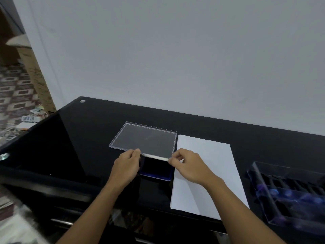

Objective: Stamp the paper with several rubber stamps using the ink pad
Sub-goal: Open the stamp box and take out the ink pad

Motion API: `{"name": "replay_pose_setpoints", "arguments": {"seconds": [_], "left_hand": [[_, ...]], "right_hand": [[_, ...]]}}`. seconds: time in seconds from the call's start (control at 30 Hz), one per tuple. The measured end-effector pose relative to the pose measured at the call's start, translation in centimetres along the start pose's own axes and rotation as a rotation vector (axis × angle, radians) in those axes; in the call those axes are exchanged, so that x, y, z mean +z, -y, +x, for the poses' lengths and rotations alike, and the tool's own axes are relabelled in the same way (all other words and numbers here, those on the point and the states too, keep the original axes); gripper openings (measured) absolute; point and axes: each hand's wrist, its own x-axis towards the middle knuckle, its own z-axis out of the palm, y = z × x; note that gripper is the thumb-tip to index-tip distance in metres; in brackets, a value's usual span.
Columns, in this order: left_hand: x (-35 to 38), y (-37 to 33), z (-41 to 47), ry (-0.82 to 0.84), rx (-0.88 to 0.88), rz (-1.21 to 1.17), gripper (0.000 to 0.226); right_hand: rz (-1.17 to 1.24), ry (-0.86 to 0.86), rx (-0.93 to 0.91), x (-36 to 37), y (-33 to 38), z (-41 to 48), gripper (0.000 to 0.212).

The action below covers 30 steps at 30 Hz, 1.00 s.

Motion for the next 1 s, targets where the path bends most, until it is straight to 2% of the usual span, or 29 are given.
{"name": "replay_pose_setpoints", "arguments": {"seconds": [0.13,0.2,0.5,0.77,1.0], "left_hand": [[0.0,-0.1,0.0,-0.013,-0.013,-0.024,0.042],[0.0,-0.1,-0.1,-0.011,-0.015,-0.014,0.041],[-0.3,-0.4,0.0,0.013,-0.024,0.017,0.040],[-0.3,-0.5,-0.2,0.022,-0.035,0.034,0.043],[0.1,-0.6,-0.4,0.020,-0.023,0.080,0.039]], "right_hand": [[0.066,-0.081,0.099,0.0,0.6,1.2,0.049],[0.064,-0.098,0.143,0.1,0.8,1.9,0.053],[0.112,-0.038,0.346,0.3,1.4,2.9,0.036],[0.065,-0.045,0.323,0.3,1.9,2.3,0.029],[0.015,-0.054,0.264,0.0,2.1,1.4,0.038]]}}
